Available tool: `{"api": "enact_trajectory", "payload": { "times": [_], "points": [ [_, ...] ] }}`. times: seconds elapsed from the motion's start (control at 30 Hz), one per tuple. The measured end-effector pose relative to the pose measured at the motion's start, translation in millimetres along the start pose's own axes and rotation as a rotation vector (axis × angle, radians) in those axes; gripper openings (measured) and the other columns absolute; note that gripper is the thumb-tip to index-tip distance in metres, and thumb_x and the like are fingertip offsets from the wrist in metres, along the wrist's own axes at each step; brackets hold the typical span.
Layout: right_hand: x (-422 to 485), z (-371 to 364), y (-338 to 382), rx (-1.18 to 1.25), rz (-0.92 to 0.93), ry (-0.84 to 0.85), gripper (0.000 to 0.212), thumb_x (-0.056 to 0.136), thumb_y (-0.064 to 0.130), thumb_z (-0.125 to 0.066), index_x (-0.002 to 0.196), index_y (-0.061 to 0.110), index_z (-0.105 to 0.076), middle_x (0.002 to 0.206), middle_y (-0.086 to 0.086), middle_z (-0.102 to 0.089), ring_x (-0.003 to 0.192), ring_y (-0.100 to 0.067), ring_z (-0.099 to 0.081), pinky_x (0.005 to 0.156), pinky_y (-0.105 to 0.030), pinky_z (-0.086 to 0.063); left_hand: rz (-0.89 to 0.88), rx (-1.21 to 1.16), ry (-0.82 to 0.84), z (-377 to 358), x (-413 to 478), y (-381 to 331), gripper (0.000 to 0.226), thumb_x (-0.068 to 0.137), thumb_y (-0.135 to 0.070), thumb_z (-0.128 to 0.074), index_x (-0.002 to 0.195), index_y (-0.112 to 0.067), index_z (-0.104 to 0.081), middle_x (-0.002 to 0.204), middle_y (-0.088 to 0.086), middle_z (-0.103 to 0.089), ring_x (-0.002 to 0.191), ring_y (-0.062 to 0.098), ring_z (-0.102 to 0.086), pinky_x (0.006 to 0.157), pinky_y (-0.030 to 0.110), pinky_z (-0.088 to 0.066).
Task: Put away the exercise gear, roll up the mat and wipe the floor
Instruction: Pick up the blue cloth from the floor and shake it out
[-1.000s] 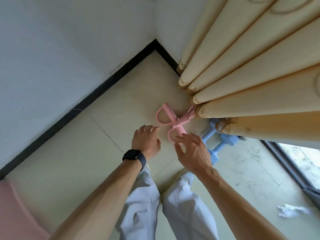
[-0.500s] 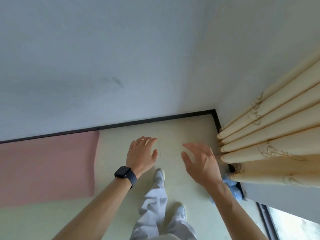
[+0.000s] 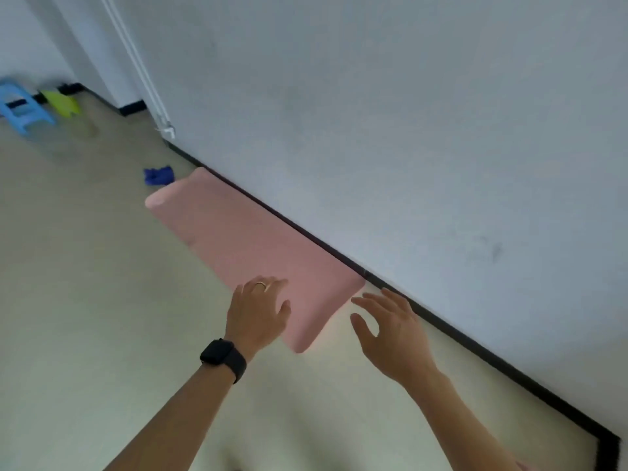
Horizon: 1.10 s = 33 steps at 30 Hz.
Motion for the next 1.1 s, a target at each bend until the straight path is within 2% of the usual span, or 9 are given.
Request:
{"api": "enact_trajectory", "payload": {
  "times": [0.17, 0.33, 0.4, 0.57, 0.7, 0.9, 1.1],
  "points": [
    [49, -76, 153, 0.009, 0.153, 0.064, 0.041, 0.095, 0.053, -0.043, 0.129, 0.037, -0.061, 0.137, 0.013, -0.058, 0.139, -0.019, -0.04, 0.113, -0.047, -0.037, 0.141, 0.016, -0.046, 47, -12, 183, 0.047, 0.094, -0.042, -0.045, 0.139, -0.03, -0.052, 0.14, -0.002, -0.057, 0.136, 0.019, -0.043, 0.111, 0.044, -0.034],
    [95, -138, 269, -0.018, 0.21, 0.096, 0.046, 0.095, 0.057, -0.036, 0.132, 0.039, -0.058, 0.138, 0.013, -0.057, 0.139, -0.02, -0.039, 0.112, -0.047, -0.038, 0.223, 0.04, -0.055, 88, -15, 323, 0.047, 0.097, -0.041, -0.045, 0.143, -0.031, -0.046, 0.146, -0.004, -0.051, 0.14, 0.017, -0.037, 0.113, 0.043, -0.03],
    [115, -157, 305, -0.035, 0.235, 0.098, 0.049, 0.094, 0.059, -0.033, 0.131, 0.039, -0.058, 0.136, 0.014, -0.058, 0.139, -0.02, -0.04, 0.111, -0.046, -0.039, 0.252, 0.036, -0.058, 104, -8, 368, 0.047, 0.097, -0.041, -0.045, 0.143, -0.031, -0.046, 0.147, -0.004, -0.05, 0.141, 0.017, -0.037, 0.114, 0.043, -0.029],
    [180, -201, 386, -0.05, 0.267, 0.092, 0.045, 0.093, 0.056, -0.041, 0.129, 0.037, -0.061, 0.133, 0.012, -0.062, 0.137, -0.021, -0.043, 0.109, -0.047, -0.041, 0.288, 0.013, -0.09, 135, 28, 463, 0.048, 0.096, -0.04, -0.045, 0.143, -0.03, -0.047, 0.146, -0.002, -0.051, 0.14, 0.017, -0.039, 0.113, 0.043, -0.031],
    [243, -246, 441, -0.074, 0.306, 0.122, 0.043, 0.096, 0.056, -0.041, 0.133, 0.041, -0.056, 0.137, 0.016, -0.057, 0.141, -0.018, -0.037, 0.113, -0.042, -0.036, 0.309, 0.015, -0.094, 150, 70, 533, 0.048, 0.096, -0.041, -0.044, 0.144, -0.032, -0.045, 0.146, -0.003, -0.051, 0.14, 0.016, -0.038, 0.113, 0.042, -0.031],
    [373, -321, 531, -0.038, 0.356, 0.168, 0.042, 0.098, 0.054, -0.041, 0.137, 0.042, -0.051, 0.141, 0.019, -0.052, 0.144, -0.016, -0.029, 0.116, -0.039, -0.03, 0.375, 0.057, -0.124, 183, 155, 655, 0.048, 0.096, -0.041, -0.046, 0.143, -0.033, -0.046, 0.143, -0.005, -0.053, 0.138, 0.016, -0.041, 0.112, 0.042, -0.031],
    [492, -377, 636, 0.009, 0.422, 0.223, 0.041, 0.098, 0.049, -0.045, 0.137, 0.039, -0.052, 0.139, 0.018, -0.054, 0.143, -0.018, -0.031, 0.115, -0.041, -0.032, 0.474, 0.032, -0.183, 227, 214, 773, 0.045, 0.096, -0.039, -0.048, 0.14, -0.031, -0.05, 0.141, -0.005, -0.055, 0.135, 0.017, -0.044, 0.112, 0.041, -0.033]
  ]
}}
Point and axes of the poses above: each hand's wrist, its own x-axis towards the middle knuckle, its own z-axis out of the back of the hand, y = z × x, the point moved 9 cm from there along x, towards the middle knuckle
